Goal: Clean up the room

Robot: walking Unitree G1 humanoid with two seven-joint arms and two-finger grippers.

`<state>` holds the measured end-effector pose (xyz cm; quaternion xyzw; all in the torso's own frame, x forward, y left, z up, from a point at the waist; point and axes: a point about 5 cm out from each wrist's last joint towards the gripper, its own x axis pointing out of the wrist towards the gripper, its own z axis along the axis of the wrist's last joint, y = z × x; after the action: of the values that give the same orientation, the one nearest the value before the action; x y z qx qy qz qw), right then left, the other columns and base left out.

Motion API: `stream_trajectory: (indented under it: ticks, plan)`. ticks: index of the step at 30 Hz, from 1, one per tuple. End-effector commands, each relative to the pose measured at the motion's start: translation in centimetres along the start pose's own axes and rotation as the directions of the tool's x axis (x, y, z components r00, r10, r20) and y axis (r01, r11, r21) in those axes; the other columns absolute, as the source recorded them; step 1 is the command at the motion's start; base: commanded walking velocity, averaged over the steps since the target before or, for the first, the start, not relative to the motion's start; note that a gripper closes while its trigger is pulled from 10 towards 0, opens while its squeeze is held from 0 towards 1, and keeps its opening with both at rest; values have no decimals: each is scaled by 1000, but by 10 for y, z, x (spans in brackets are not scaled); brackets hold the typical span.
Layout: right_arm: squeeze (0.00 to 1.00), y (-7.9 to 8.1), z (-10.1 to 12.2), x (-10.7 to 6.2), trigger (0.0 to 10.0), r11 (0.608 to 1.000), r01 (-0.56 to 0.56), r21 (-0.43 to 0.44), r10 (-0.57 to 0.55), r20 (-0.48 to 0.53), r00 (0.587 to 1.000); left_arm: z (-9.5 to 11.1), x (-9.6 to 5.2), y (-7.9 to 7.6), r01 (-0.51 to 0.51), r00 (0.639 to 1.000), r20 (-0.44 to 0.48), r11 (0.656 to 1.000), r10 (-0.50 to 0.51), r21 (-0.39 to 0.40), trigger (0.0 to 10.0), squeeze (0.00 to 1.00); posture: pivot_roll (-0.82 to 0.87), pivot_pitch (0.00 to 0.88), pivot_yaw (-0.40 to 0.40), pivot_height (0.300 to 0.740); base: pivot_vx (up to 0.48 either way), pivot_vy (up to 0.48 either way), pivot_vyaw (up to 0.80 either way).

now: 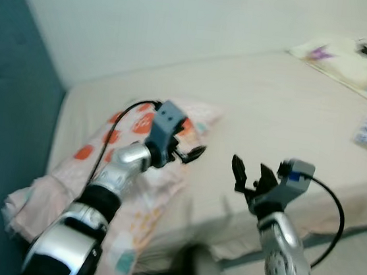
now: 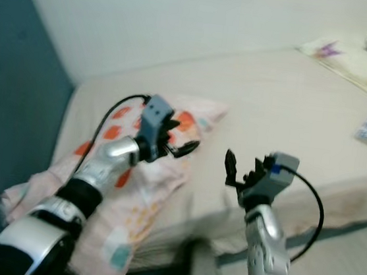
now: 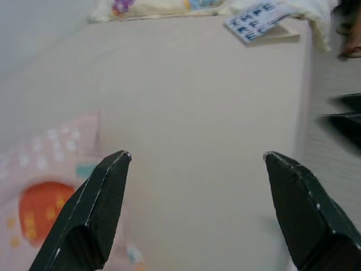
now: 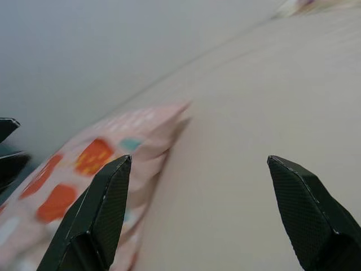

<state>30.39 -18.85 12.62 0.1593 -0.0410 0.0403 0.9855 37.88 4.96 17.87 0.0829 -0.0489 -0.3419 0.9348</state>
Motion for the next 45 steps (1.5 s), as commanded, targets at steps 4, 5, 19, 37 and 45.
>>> stream_trajectory:
  ticks: [4, 5, 19, 37, 45]
  plan:
    - [0, 8, -12, -5, 10000, 1000, -9, 25, 10, -37, 999, -15, 7, -12, -99, 990, -91, 992, 106, 79, 10000, 0, -234, 194, 110, 580, 0, 0, -586]
    - [0, 8, -12, -5, 10000, 1000, -9, 25, 10, -37, 999, -15, 7, -12, -99, 990, -91, 992, 106, 79, 10000, 0, -234, 194, 110, 580, 0, 0, 0]
    - [0, 13, -15, -7, 10000, 999, -9, 30, 11, -50, 999, -31, 6, -2, -374, 879, -203, 889, 431, 265, 10000, 0, -223, 213, 100, 580, 0, 0, 0]
    - [0, 27, -26, -33, 10000, 998, 3, 57, 2, -97, 995, -2, 22, 5, -458, 838, -195, 851, 510, 257, 10000, 0, -276, 336, 126, 580, 0, 0, 0]
    - [0, 30, -26, -44, 10000, 998, 22, 65, -14, -111, 994, 14, 37, -21, -337, 911, -90, 851, 403, 404, 10000, 0, -276, 397, 127, 580, 0, 0, 0]
